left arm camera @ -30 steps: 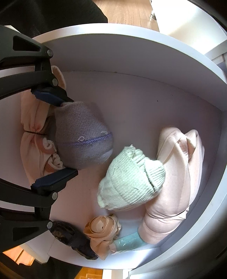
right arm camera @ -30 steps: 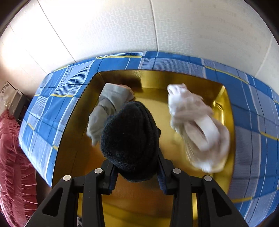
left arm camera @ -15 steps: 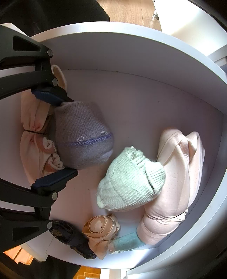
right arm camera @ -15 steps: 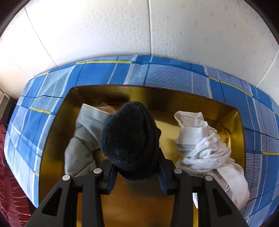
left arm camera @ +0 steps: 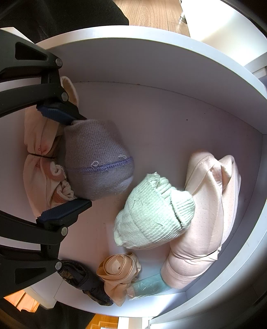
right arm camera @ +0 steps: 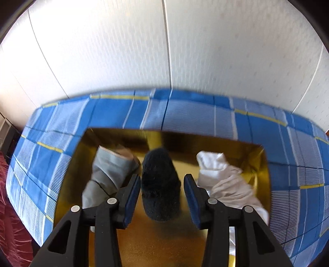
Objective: Organize soft objects
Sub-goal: 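Lower the black beanie into the gold tin and open the right tool, then move the right tool back into the compartment and grasp the dark lace garment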
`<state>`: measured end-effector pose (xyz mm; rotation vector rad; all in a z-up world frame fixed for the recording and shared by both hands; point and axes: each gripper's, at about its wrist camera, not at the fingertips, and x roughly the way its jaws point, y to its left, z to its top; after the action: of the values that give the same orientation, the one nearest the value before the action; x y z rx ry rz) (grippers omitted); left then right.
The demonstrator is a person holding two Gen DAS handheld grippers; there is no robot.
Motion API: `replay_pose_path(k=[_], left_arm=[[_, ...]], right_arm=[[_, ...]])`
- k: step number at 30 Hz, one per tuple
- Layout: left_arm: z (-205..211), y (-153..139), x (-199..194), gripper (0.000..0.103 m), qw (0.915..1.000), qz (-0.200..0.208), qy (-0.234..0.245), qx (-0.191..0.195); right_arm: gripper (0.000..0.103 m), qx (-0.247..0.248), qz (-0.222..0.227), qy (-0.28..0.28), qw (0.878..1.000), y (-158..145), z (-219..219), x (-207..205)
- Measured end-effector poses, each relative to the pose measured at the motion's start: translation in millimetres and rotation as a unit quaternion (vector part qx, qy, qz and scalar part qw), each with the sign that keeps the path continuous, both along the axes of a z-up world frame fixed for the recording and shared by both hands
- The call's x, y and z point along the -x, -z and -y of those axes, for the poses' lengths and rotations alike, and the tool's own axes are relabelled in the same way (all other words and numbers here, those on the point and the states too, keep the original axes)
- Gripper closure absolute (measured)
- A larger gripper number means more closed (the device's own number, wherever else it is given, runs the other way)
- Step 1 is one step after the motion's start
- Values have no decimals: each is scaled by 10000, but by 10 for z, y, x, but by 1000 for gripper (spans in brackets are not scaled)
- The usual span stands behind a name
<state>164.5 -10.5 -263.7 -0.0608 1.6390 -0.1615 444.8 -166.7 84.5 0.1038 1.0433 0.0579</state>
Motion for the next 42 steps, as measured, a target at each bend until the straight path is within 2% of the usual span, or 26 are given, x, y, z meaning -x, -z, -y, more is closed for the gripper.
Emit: replay_pose_path(k=[5, 12, 17, 21, 27, 32, 38, 42], left_arm=[[-2, 6, 3, 34, 10000, 1, 3, -2], [9, 3, -2, 33, 10000, -5, 20, -10], [38, 2, -5, 33, 10000, 10, 57, -38], [51, 3, 2, 33, 10000, 21, 52, -28], [50, -3, 8, 33, 10000, 29, 55, -10], [44, 0, 4, 33, 10000, 38, 61, -1], [37, -2, 11, 33, 10000, 48, 53, 28], [32, -3, 11, 33, 10000, 50, 55, 26]], right_arm=[[59, 28, 330, 88, 9994, -225, 100, 143], [59, -126, 401, 48, 9991, -347, 302, 494], [59, -87, 461, -20, 9989, -341, 488, 944], [59, -458, 698, 19, 9965, -383, 716, 1404], [59, -659, 1056, -96, 9922, -450, 939, 2085], [59, -723, 985, -281, 9921, -320, 947, 2622], [59, -885, 627, -334, 9935, 41, 841, 3117], [59, -1381, -9, -99, 9904, 510, 811, 3370]])
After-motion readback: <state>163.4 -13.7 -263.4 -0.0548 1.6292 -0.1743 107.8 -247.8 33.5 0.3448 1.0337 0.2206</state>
